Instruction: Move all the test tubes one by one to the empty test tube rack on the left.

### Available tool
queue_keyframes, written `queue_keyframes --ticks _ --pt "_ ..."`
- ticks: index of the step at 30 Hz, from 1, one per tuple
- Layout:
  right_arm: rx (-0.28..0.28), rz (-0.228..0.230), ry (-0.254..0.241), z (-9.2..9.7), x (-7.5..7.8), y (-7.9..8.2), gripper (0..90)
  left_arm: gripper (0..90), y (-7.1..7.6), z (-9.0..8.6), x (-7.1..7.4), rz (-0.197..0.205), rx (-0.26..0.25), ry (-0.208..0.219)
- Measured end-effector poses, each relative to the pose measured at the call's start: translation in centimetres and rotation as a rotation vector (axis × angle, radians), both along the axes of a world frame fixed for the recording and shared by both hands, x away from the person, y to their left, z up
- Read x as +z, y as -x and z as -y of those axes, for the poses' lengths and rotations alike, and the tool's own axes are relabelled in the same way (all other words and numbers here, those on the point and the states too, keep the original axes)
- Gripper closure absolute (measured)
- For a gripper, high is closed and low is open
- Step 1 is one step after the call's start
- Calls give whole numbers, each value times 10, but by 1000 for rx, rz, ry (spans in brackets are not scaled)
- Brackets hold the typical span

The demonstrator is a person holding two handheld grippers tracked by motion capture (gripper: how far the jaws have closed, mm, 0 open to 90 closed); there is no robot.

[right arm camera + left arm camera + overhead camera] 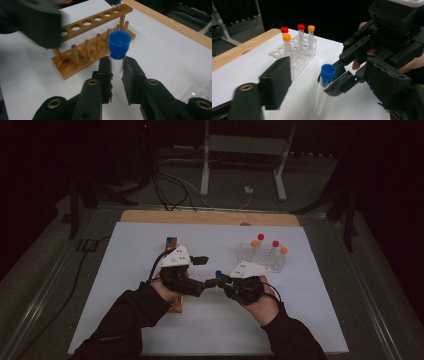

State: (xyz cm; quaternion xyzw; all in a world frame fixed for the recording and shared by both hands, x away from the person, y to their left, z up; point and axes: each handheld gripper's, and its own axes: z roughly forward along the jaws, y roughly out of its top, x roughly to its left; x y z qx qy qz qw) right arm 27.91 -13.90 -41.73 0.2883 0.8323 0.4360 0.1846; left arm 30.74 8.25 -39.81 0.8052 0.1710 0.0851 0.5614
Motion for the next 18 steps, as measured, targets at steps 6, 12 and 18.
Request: queue_keyframes --ticks 6,12,18 --pt "6 2 2 -1 0 1 774 437 -1 7 -2 10 0 -19" --pt "8 3 0 0 2 1 774 583 -3 12 -4 18 8 -42" --pt "6 3 -1 -1 2 1 774 692 -3 13 -5 16 0 -65"
